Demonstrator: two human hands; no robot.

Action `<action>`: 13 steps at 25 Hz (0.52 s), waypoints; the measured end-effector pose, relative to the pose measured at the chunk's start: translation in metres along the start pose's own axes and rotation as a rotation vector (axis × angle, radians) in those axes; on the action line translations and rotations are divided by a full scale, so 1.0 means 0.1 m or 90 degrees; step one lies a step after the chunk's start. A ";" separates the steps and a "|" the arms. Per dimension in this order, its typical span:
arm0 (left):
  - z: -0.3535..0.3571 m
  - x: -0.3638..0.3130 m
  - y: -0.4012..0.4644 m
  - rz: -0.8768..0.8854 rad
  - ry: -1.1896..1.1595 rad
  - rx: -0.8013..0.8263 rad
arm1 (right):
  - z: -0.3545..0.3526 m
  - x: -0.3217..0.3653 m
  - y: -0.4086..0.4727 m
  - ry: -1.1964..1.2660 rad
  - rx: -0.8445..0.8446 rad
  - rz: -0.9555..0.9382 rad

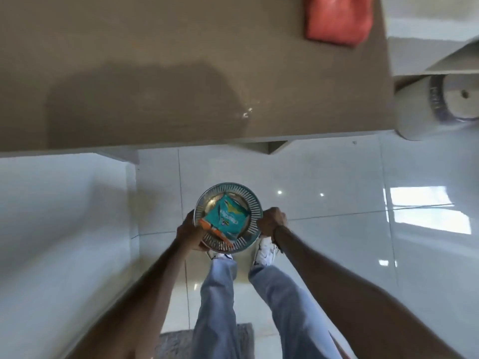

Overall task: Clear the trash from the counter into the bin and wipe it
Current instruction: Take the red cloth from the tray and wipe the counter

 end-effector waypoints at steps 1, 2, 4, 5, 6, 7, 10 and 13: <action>-0.03 -0.12 -0.28 0.011 -0.013 0.045 | -0.18 0.02 -0.24 -0.002 -0.011 -0.015; -0.07 -0.22 -0.51 0.015 -0.022 0.052 | -0.35 0.05 -0.45 0.004 -0.028 -0.032; -0.16 -0.36 -0.93 -0.001 -0.054 0.007 | -0.72 0.16 -0.89 0.012 -0.099 -0.088; -0.17 -0.41 -1.08 -0.010 -0.072 -0.010 | -0.91 0.22 -1.07 0.009 -0.154 -0.129; -0.19 -0.46 -1.19 -0.012 -0.082 -0.013 | -1.11 0.28 -1.23 -0.001 -0.214 -0.178; -0.19 -0.50 -1.28 -0.018 -0.096 -0.014 | -1.29 0.34 -1.38 -0.022 -0.275 -0.229; -0.26 -0.68 -1.50 -0.034 -0.128 -0.041 | -1.98 0.57 -1.69 -0.111 -0.468 -0.355; -0.33 -0.92 -1.59 -0.037 -0.091 -0.071 | -2.63 0.89 -1.75 -0.160 -0.609 -0.457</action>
Point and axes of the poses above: each hand's wrist, its own y-axis towards the middle knuckle, its own z-axis out of the palm, x = y × z, the point moved 5 cm from there along y, towards the middle knuckle, and after that the axes turned 4 degrees about -y, right-handed, at the moved point
